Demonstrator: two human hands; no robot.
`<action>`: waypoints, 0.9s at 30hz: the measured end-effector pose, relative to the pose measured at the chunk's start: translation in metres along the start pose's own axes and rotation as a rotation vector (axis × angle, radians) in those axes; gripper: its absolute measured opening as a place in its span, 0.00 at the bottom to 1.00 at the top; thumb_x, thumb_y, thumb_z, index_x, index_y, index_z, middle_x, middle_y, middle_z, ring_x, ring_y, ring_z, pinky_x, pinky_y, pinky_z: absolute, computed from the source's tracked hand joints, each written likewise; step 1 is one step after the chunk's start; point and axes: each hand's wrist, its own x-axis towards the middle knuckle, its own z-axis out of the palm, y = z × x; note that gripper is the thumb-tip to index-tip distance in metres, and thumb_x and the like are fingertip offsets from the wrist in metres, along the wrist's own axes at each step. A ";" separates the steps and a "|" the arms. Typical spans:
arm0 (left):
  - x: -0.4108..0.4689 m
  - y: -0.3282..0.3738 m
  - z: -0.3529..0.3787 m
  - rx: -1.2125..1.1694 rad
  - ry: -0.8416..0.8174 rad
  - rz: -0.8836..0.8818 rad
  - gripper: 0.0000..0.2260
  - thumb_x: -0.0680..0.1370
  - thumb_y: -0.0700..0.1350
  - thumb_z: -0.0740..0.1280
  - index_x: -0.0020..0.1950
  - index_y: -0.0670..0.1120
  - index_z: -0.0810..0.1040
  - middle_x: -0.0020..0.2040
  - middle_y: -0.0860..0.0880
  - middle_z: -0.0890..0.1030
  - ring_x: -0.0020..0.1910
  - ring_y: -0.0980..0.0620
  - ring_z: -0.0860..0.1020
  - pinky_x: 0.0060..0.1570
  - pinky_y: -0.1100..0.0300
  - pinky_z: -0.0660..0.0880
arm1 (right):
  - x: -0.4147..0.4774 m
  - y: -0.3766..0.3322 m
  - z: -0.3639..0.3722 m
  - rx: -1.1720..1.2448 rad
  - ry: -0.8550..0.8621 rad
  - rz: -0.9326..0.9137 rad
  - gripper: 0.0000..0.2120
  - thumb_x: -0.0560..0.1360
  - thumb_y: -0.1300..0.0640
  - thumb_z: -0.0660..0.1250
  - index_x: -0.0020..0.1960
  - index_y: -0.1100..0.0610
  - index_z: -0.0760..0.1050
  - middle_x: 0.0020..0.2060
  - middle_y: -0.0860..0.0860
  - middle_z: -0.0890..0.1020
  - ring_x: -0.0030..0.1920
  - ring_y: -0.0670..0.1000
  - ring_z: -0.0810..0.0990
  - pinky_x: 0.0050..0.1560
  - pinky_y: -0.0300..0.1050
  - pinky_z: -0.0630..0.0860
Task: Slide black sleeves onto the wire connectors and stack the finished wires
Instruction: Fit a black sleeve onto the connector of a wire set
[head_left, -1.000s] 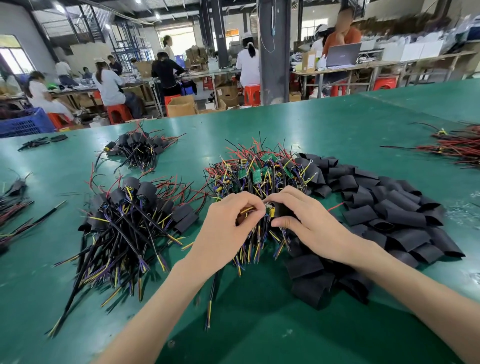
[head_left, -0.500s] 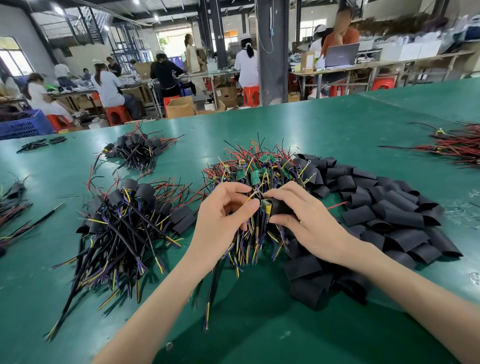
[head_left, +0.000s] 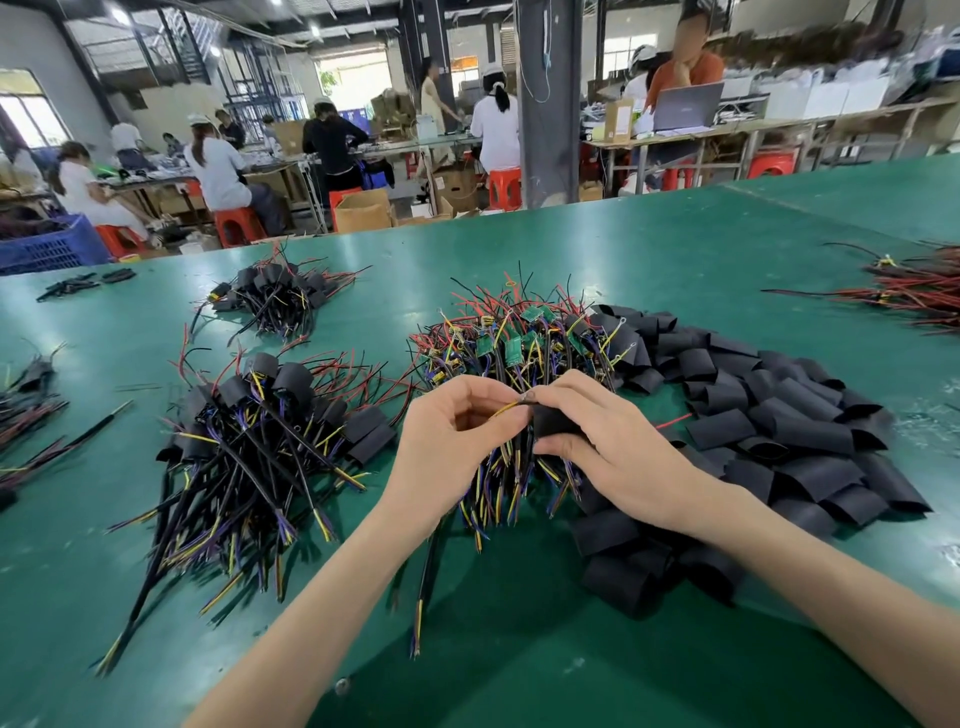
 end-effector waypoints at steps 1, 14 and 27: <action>0.000 0.000 -0.001 -0.007 -0.009 -0.004 0.07 0.72 0.36 0.72 0.44 0.47 0.80 0.37 0.54 0.82 0.35 0.61 0.77 0.34 0.72 0.71 | 0.000 0.000 0.000 0.003 0.002 0.005 0.16 0.75 0.60 0.66 0.61 0.65 0.73 0.48 0.50 0.71 0.48 0.46 0.70 0.53 0.28 0.63; -0.001 0.001 -0.010 0.682 -0.070 0.423 0.15 0.75 0.48 0.70 0.61 0.52 0.77 0.47 0.60 0.78 0.45 0.67 0.72 0.50 0.72 0.67 | 0.001 0.016 -0.003 -0.001 0.112 0.011 0.17 0.73 0.66 0.68 0.61 0.62 0.73 0.47 0.45 0.74 0.44 0.36 0.71 0.50 0.27 0.65; 0.034 0.007 -0.126 0.917 0.837 0.300 0.17 0.76 0.55 0.65 0.55 0.43 0.78 0.51 0.38 0.76 0.49 0.39 0.74 0.51 0.53 0.67 | -0.003 0.084 -0.039 -0.630 -0.311 0.820 0.18 0.72 0.40 0.65 0.45 0.56 0.73 0.51 0.58 0.79 0.52 0.58 0.78 0.47 0.47 0.72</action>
